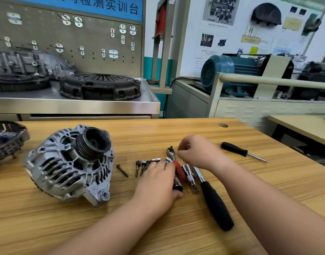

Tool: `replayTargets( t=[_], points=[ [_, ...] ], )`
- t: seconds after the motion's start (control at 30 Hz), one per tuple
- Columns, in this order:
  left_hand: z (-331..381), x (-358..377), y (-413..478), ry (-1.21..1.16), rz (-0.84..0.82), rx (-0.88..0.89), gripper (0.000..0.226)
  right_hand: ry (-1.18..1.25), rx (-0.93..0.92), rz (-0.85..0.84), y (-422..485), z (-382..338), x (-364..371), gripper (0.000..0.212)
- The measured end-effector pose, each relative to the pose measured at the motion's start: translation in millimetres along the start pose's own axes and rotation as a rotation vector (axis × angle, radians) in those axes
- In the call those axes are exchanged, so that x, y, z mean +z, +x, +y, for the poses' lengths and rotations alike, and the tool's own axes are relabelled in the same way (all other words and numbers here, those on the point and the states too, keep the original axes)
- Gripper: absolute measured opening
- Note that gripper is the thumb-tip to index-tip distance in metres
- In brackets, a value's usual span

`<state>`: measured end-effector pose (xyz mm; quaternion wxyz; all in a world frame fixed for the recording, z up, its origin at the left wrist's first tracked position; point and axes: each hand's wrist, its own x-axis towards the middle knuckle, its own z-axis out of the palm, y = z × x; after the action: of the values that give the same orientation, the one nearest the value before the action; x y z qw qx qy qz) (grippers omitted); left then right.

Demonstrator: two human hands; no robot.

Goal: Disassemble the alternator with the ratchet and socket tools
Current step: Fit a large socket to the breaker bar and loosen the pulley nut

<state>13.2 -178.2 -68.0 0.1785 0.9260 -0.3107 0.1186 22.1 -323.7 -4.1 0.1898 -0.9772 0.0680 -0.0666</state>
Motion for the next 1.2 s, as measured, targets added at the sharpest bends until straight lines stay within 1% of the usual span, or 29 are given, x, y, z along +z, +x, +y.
replayTargets(
  t=[0.07,0.1,0.17,0.27,0.33,0.4,0.47,0.5,0.53,0.6,0.63,0.73,0.77,0.87,0.9,0.93,0.97,1.03,1.1,1.2],
  points=[
    [-1.4,-10.4,-6.0,0.033,0.003,0.018,0.064,0.112,-0.071,0.100,-3.0,-16.9,1.3,0.003],
    [-2.4,-17.9,-11.1,0.035,0.017,0.024,0.063,0.167,-0.119,0.136,-5.1,-27.1,3.8,0.003],
    [-9.0,-35.0,-25.6,0.014,0.080,0.064,0.052,0.272,-0.204,0.166,-9.3,-48.3,10.5,0.008],
    [-28.1,-68.4,-52.1,-0.028,0.243,0.226,0.028,0.400,-0.271,0.126,-13.9,-79.5,22.1,0.024],
    [-49.6,-87.9,-67.3,-0.050,0.412,0.262,0.021,0.446,-0.298,0.092,-13.0,-99.2,29.5,0.038],
    [-74.5,-106.7,-76.7,-0.015,0.550,0.184,0.022,0.426,-0.332,0.043,-9.7,-118.2,37.3,0.057],
    [-99.5,-123.4,-80.9,0.032,0.634,0.016,0.032,0.423,-0.356,-0.030,-5.6,-135.4,44.8,0.074],
    [-111.3,-128.8,-82.1,0.031,0.650,-0.084,0.036,0.431,-0.370,-0.056,-3.1,-143.3,48.3,0.076],
    [-121.3,-131.3,-83.0,0.002,0.656,-0.173,0.040,0.429,-0.390,-0.068,-0.9,-150.3,50.5,0.074],
    [-135.5,-128.3,-85.2,-0.102,0.651,-0.291,0.050,0.402,-0.424,-0.045,2.0,-161.0,52.7,0.058],
    [-139.7,-124.1,-86.5,-0.146,0.638,-0.321,0.054,0.395,-0.424,-0.024,3.2,-163.6,53.1,0.051],
    [-146.1,-112.5,-88.6,-0.212,0.590,-0.343,0.059,0.379,-0.420,-0.005,5.5,-160.6,44.8,0.043],
    [-147.9,-110.6,-88.6,-0.239,0.571,-0.341,0.059,0.442,-0.411,0.000,6.3,-157.5,37.2,0.040],
    [-150.2,-108.1,-86.4,-0.275,0.545,-0.335,0.052,0.849,-0.289,0.117,20.0,-141.1,1.7,0.037],
    [-149.9,-107.0,-85.8,-0.277,0.547,-0.336,0.049,0.927,-0.243,0.157,26.4,-133.1,-10.1,0.039],
    [-148.9,-105.8,-85.2,-0.281,0.551,-0.339,0.049,0.940,-0.208,0.166,32.8,-125.4,-18.4,0.039],
    [-148.1,-105.3,-84.8,-0.289,0.554,-0.343,0.051,0.915,-0.178,0.142,39.1,-117.7,-21.6,0.038],
    [-148.0,-104.3,-84.8,-0.302,0.561,-0.344,0.050,0.856,-0.102,0.025,51.1,-105.0,-13.9,0.034],
    [-149.6,-103.0,-86.2,-0.310,0.555,-0.343,0.049,0.866,-0.008,-0.080,60.8,-97.3,3.7,0.029],
    [-151.2,-101.2,-87.7,-0.347,0.548,-0.349,0.058,0.826,0.088,-0.152,75.3,-89.2,29.7,0.028]
  ],
)
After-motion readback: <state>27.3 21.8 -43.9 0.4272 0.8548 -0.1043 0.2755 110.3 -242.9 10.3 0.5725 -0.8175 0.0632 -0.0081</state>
